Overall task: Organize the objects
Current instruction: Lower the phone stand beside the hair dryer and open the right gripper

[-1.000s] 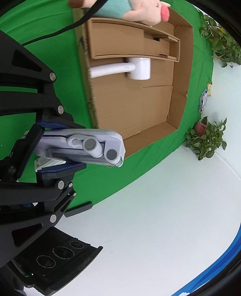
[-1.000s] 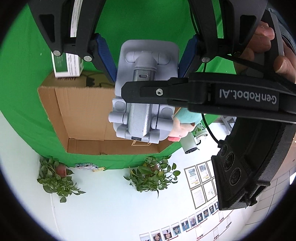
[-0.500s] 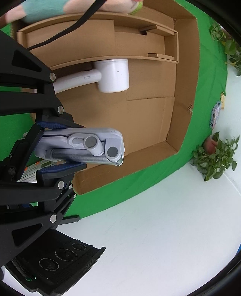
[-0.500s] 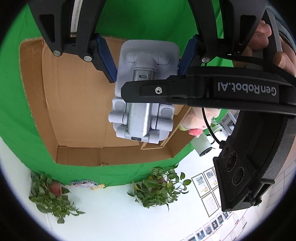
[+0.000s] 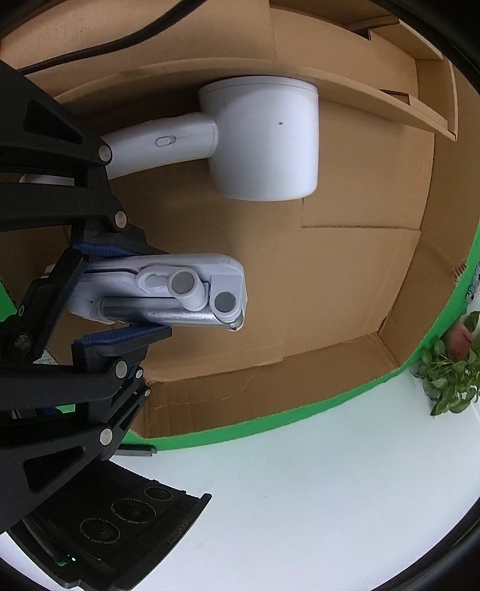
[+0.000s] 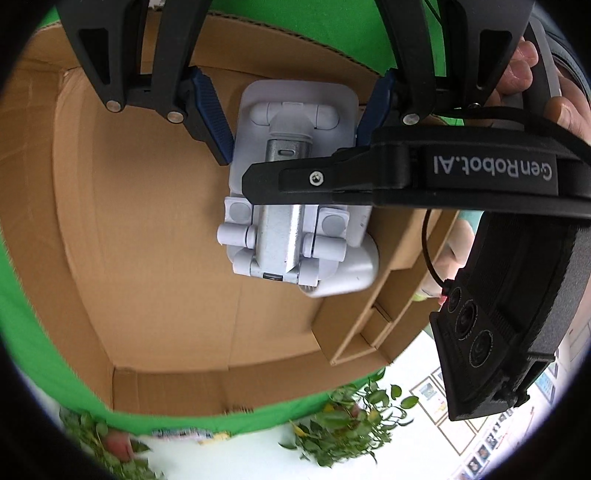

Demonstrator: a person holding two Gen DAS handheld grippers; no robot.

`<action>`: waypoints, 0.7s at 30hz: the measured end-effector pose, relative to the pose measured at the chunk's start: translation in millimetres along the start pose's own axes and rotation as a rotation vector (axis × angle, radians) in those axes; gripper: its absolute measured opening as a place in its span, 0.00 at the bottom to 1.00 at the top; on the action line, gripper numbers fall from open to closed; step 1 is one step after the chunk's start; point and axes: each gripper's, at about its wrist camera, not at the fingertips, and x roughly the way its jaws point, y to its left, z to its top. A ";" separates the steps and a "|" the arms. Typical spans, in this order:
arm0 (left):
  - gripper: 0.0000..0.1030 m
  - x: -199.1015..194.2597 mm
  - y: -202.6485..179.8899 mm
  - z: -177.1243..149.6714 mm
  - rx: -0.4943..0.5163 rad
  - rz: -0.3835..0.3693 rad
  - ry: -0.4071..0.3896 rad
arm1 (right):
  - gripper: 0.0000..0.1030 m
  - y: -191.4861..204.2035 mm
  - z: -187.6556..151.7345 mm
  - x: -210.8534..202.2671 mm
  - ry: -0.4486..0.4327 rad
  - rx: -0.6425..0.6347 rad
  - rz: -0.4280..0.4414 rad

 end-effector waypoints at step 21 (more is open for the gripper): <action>0.38 -122.9 31.1 -64.6 0.001 0.060 -0.240 | 0.60 5.4 3.6 5.3 0.080 0.044 -0.038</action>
